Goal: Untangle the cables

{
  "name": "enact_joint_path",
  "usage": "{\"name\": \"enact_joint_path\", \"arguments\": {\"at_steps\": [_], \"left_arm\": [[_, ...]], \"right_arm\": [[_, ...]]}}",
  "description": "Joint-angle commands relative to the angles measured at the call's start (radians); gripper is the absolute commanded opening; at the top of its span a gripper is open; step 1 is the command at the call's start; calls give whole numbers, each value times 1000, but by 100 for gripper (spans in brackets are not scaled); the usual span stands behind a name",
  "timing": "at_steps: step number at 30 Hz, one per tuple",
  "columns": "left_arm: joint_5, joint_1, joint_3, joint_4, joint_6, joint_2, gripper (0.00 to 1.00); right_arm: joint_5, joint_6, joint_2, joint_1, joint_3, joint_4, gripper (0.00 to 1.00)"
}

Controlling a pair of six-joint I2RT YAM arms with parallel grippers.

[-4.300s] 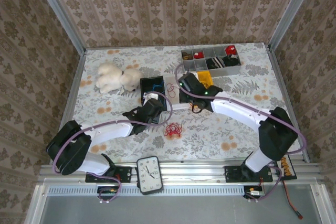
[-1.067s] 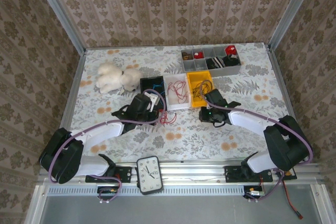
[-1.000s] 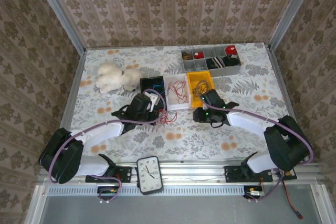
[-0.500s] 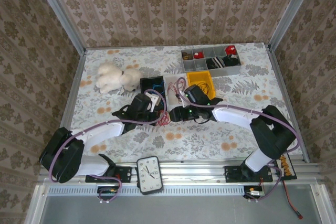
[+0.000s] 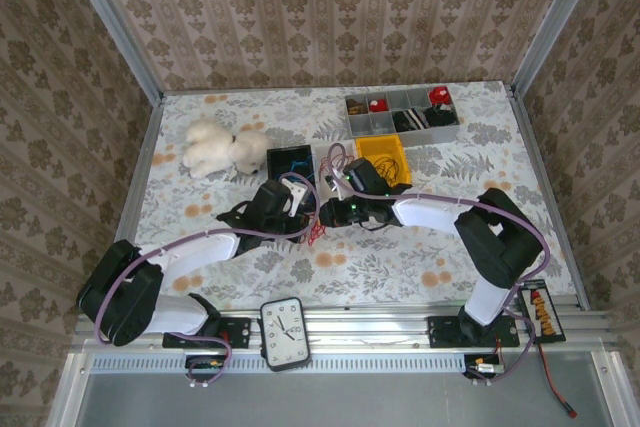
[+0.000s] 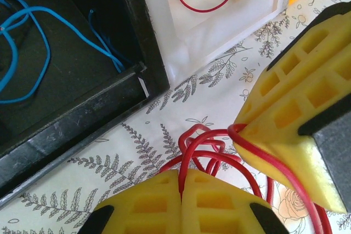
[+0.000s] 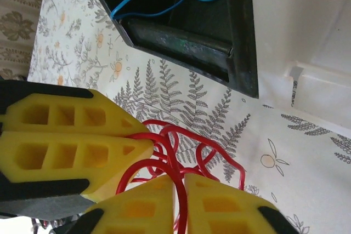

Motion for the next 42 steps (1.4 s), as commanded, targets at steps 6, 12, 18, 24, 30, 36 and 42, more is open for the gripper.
{"name": "enact_joint_path", "arguments": {"at_steps": [6,12,18,24,30,36,42], "left_arm": [[12,-3,13,-5,19,-8,51],[-2,8,-16,7,1,-92,76],[12,5,-22,22,5,-92,78],[-41,7,-26,32,-14,-75,78],[-31,11,-29,36,-13,-58,76],[17,-17,10,3,37,-17,73],[32,-68,85,-22,94,84,73]], "right_arm": [[-6,20,-145,-37,-75,32,5],[-5,21,-323,-133,-140,-23,5],[-17,41,-427,-202,-144,-35,6],[101,52,-412,-204,-57,-63,7],[338,-1,-245,-204,100,-141,8],[413,-40,-34,-211,289,-190,34],[434,-32,-38,-212,313,-205,47]]}}
